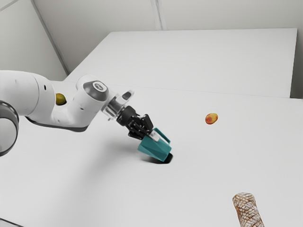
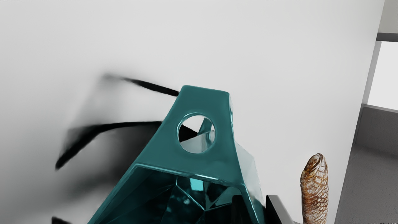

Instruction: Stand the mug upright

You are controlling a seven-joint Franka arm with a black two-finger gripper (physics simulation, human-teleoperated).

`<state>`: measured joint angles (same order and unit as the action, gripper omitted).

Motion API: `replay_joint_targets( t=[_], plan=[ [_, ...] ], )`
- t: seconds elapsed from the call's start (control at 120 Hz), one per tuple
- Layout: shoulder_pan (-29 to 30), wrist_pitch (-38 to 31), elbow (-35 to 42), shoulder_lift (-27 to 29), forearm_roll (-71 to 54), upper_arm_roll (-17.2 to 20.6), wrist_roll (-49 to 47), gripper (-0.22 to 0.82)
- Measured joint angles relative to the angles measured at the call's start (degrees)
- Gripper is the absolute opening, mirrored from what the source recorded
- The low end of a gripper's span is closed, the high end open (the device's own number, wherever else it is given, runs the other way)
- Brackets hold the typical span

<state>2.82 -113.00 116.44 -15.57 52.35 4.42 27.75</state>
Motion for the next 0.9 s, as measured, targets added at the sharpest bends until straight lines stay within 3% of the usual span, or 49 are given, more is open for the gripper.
replay_joint_targets(
  t=[0.267, 0.367, 0.525, 0.733, 0.9],
  plan=[
    [-0.03, -0.57, -0.48, 0.95, -0.71, 0.26, -1.48, -0.16],
    [-0.84, -1.06, -0.45, 4.1, -4.62, 0.22, -2.39, -0.16],
    [-5.73, -3.72, -0.1, 10.74, -22.94, -0.35, -4.72, -0.17],
    [-9.82, -6.21, 0.06, 10.76, -51.23, -2.3, -10.86, -0.18],
    [-10.34, -8.14, 0.1, 9.45, -61.15, -2.38, -16.59, -0.18]
  ],
)
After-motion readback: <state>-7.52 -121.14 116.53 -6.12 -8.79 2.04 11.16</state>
